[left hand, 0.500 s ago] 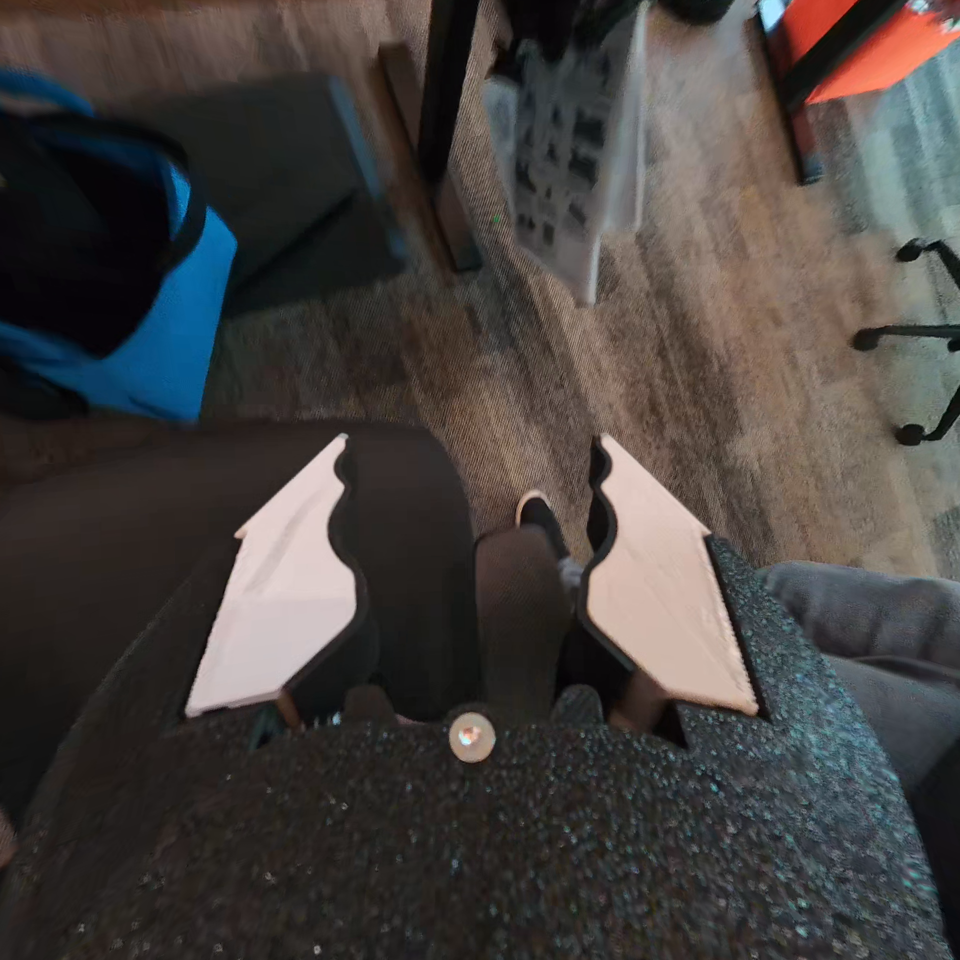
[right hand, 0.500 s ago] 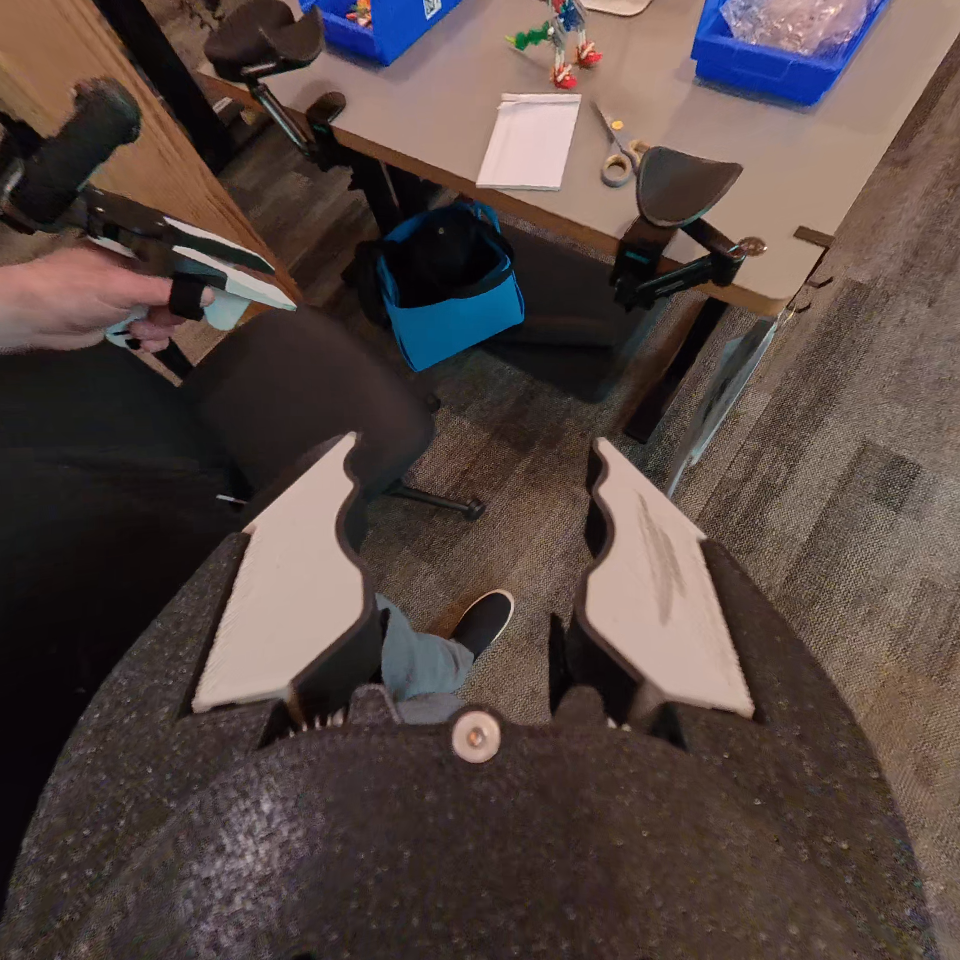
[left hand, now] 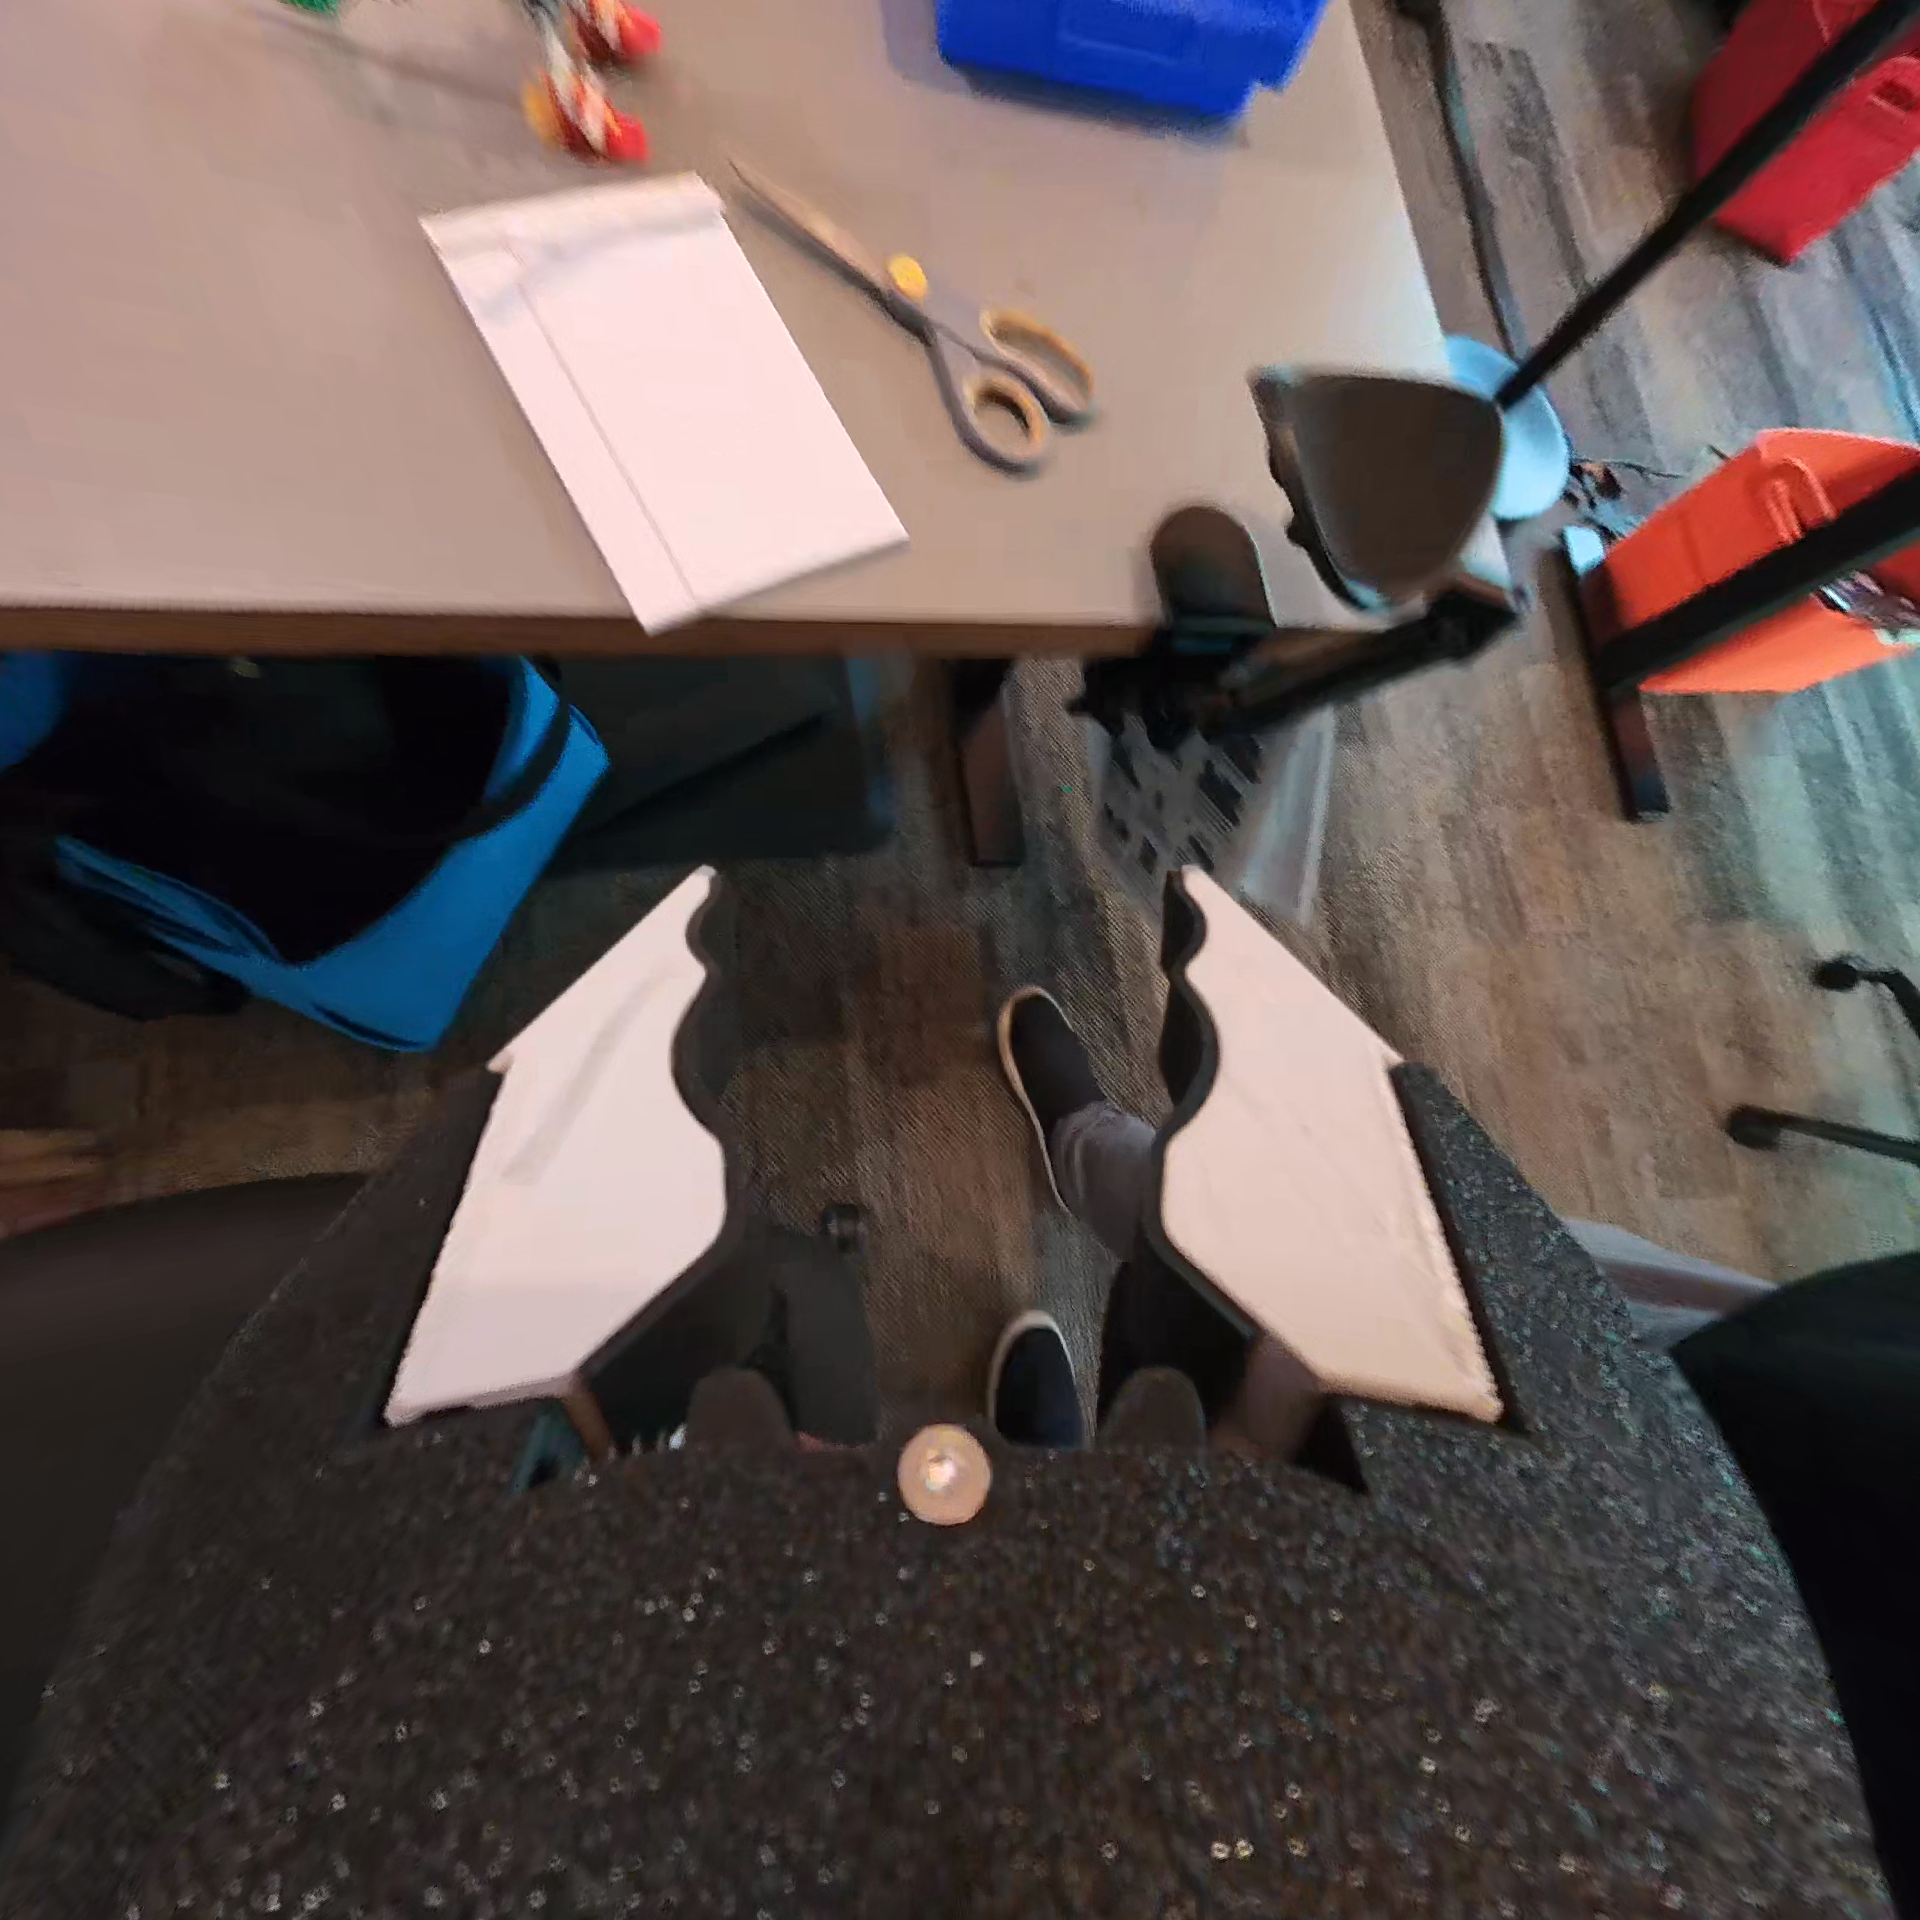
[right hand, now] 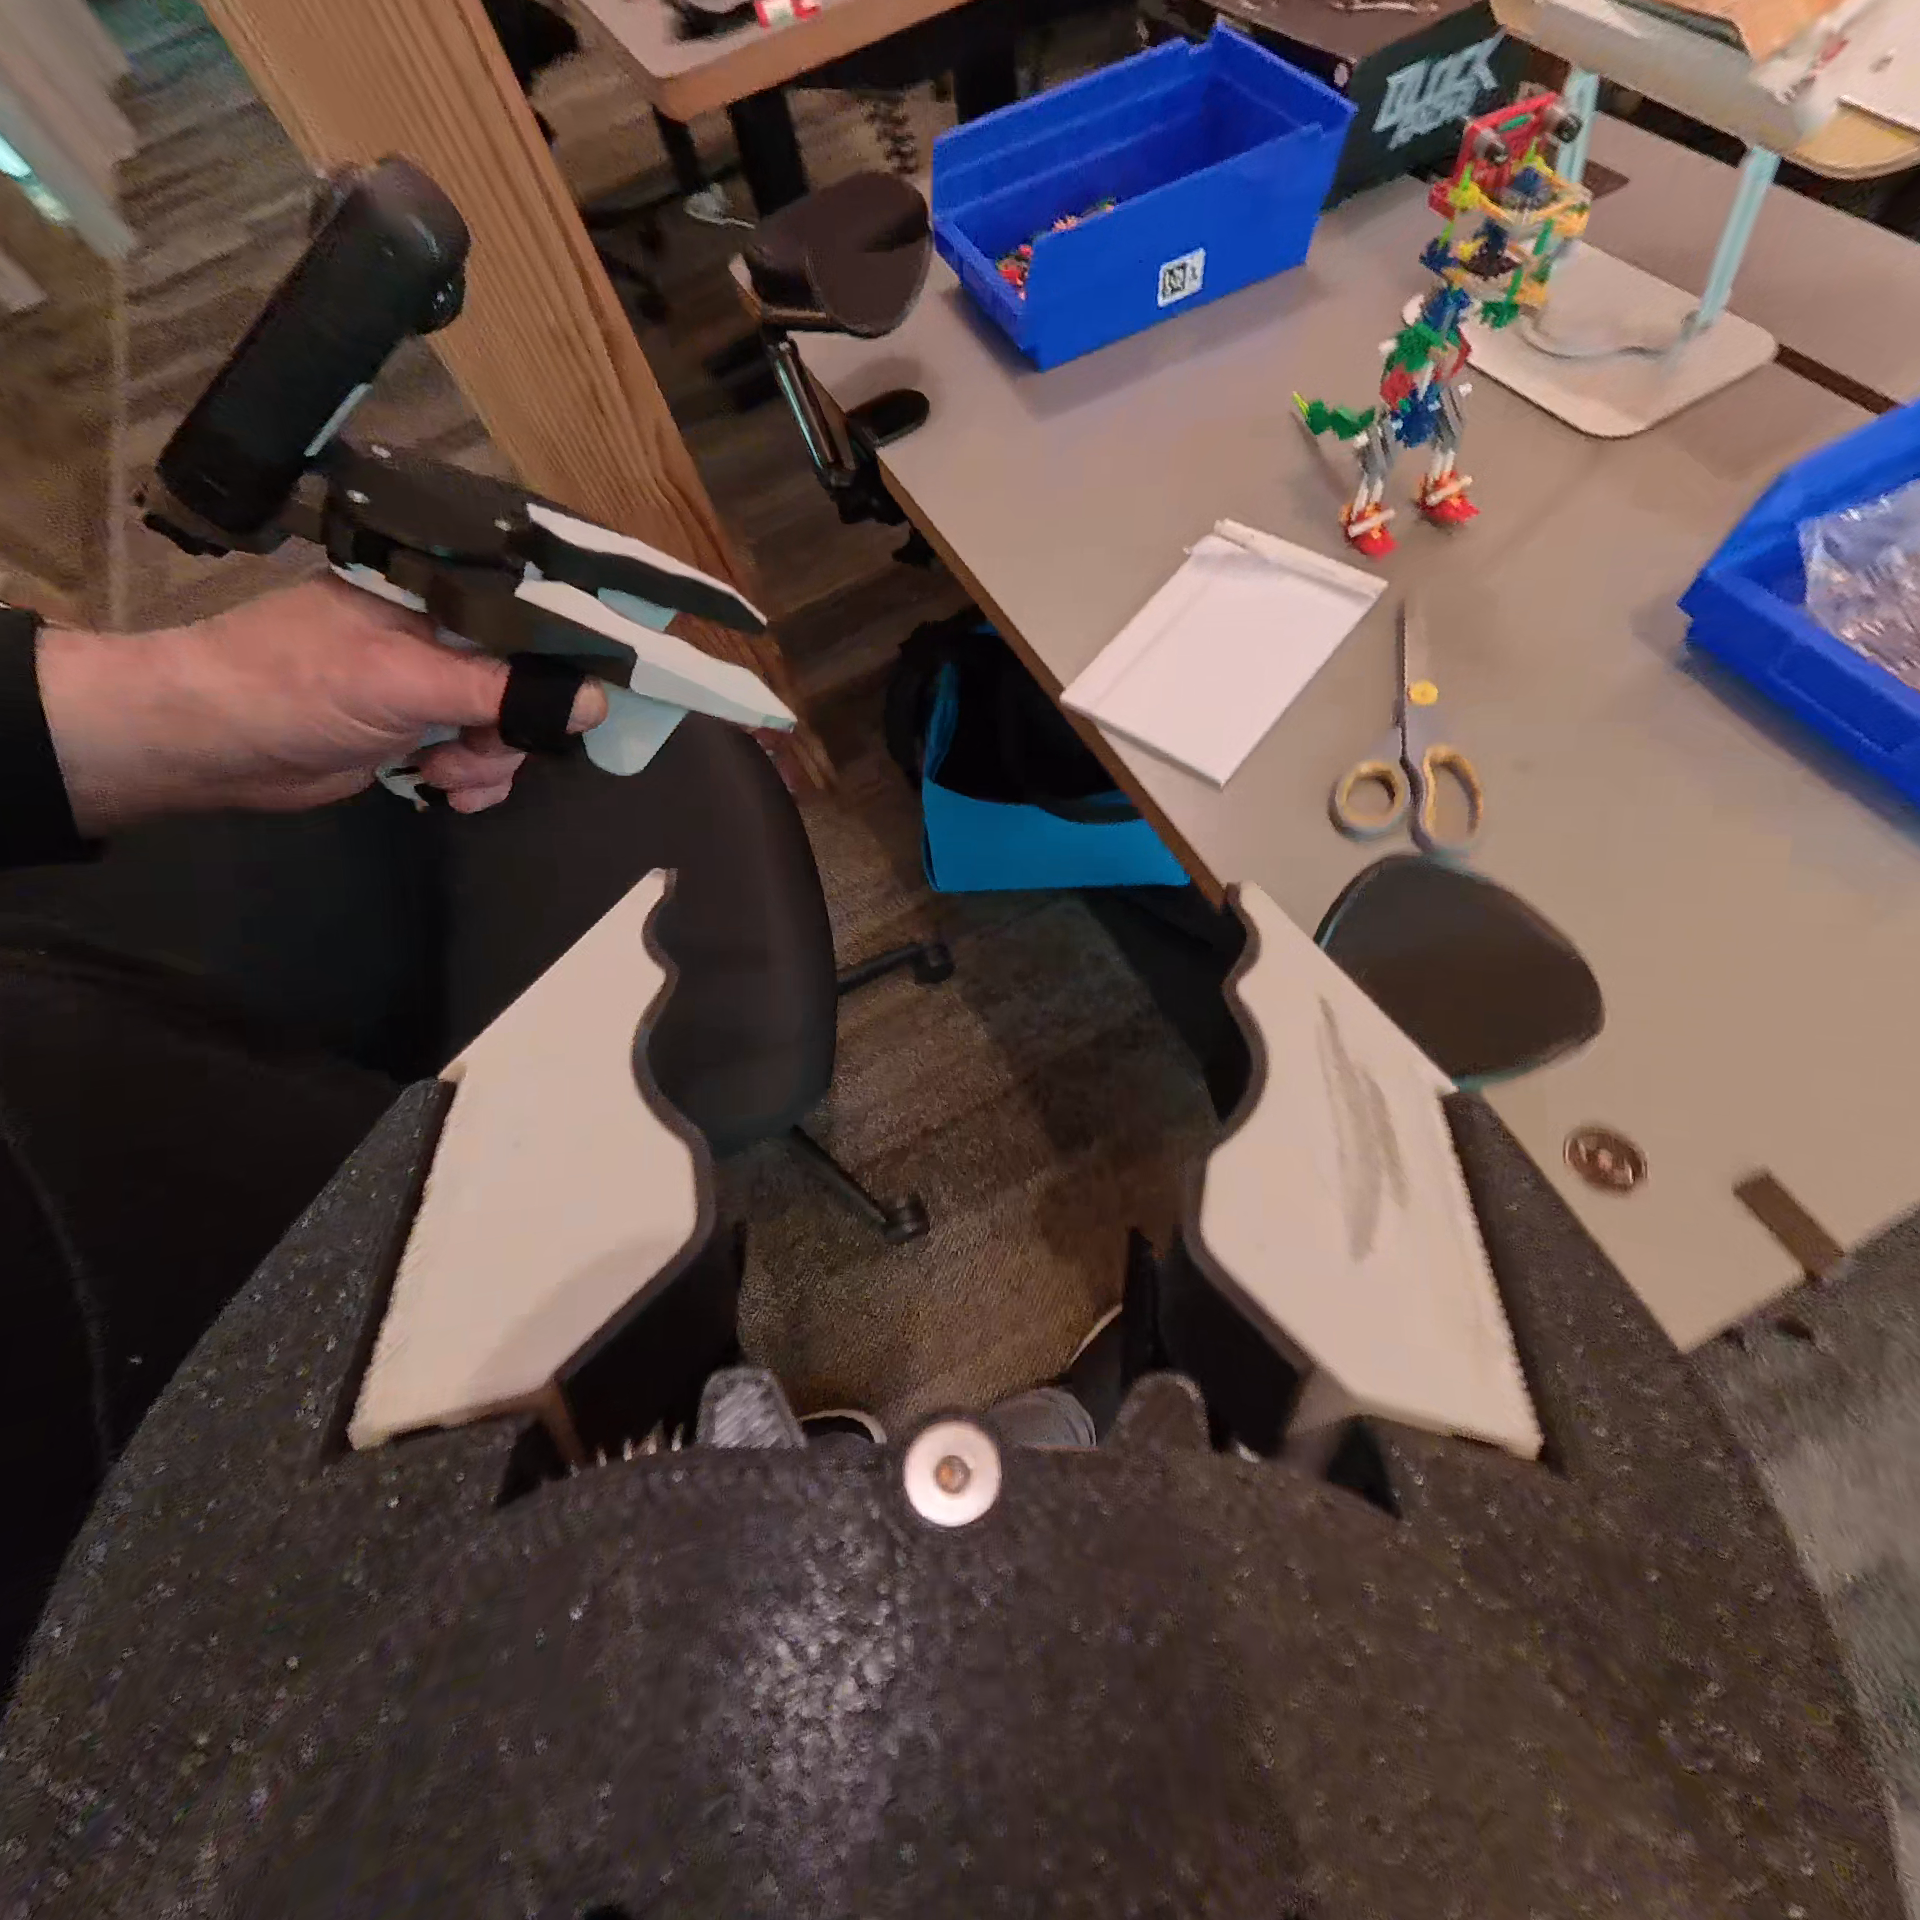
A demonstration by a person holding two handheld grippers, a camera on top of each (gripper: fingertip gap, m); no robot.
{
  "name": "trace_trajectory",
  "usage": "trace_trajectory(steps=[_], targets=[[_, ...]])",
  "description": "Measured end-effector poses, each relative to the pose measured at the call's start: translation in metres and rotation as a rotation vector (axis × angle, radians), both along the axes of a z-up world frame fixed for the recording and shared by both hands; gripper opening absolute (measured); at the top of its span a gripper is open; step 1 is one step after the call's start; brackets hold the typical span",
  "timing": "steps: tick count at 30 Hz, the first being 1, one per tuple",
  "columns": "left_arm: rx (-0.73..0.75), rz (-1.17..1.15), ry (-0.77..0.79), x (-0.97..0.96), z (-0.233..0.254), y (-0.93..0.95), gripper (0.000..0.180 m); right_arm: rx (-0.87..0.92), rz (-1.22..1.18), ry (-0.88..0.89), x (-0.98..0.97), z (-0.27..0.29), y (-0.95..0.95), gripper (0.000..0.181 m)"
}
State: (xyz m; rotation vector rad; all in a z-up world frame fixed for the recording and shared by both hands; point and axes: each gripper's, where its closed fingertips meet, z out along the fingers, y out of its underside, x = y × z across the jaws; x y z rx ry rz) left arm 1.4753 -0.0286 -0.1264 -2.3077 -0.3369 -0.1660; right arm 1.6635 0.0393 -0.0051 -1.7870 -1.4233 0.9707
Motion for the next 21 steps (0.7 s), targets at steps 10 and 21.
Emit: trace_trajectory(steps=[10,21], targets=[[0.036,-0.005,0.134,-0.098,0.065,0.177,0.089,-0.026,0.15,-0.006,-0.137,-0.019,0.18,0.107],[-0.008,-0.165,0.151,-0.211,-0.016,0.297,0.087,-0.064,0.141,-0.066,-0.301,-0.136,0.288,0.116]])
